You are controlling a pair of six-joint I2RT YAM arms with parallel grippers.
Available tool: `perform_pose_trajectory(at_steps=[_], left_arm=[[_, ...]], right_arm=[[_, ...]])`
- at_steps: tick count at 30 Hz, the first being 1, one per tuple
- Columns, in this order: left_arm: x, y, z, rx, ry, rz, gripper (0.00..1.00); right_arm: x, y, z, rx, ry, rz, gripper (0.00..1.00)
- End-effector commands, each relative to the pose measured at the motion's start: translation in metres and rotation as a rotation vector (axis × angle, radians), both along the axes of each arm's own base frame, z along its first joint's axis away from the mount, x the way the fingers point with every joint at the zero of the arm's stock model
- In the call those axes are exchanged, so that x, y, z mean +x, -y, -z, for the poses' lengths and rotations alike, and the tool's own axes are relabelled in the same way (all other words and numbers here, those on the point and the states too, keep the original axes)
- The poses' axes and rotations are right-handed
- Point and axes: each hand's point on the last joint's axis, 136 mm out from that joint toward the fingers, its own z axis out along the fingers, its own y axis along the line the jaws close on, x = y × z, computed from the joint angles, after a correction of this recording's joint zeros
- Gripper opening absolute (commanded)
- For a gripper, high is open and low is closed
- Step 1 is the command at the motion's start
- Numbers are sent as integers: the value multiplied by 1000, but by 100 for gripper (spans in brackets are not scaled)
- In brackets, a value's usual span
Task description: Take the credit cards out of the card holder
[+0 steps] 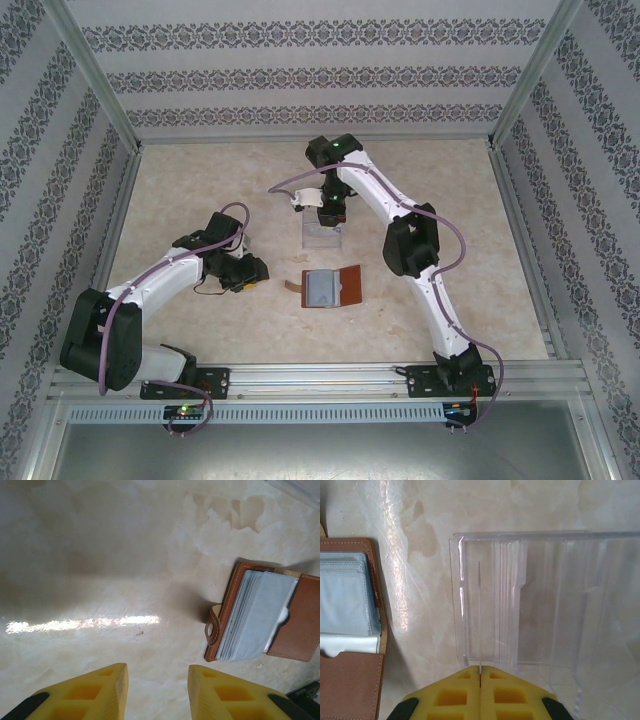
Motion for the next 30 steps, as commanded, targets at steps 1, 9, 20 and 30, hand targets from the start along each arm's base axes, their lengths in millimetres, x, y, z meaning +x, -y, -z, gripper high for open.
perform_pose_trajectory(at_steps=[1, 9, 20, 30], left_arm=[[3, -6, -3, 15, 1, -5, 36], [2, -7, -2, 14, -1, -9, 36], [3, -7, -2, 13, -1, -16, 36], [4, -7, -1, 8, 2, -21, 36]], right_arm=[[-10, 1, 1, 9, -58, -16, 0], [-21, 0, 9, 15, -124, -27, 0], [-35, -1, 17, 15, -210, -30, 0], [-47, -1, 28, 2, -287, -19, 0]])
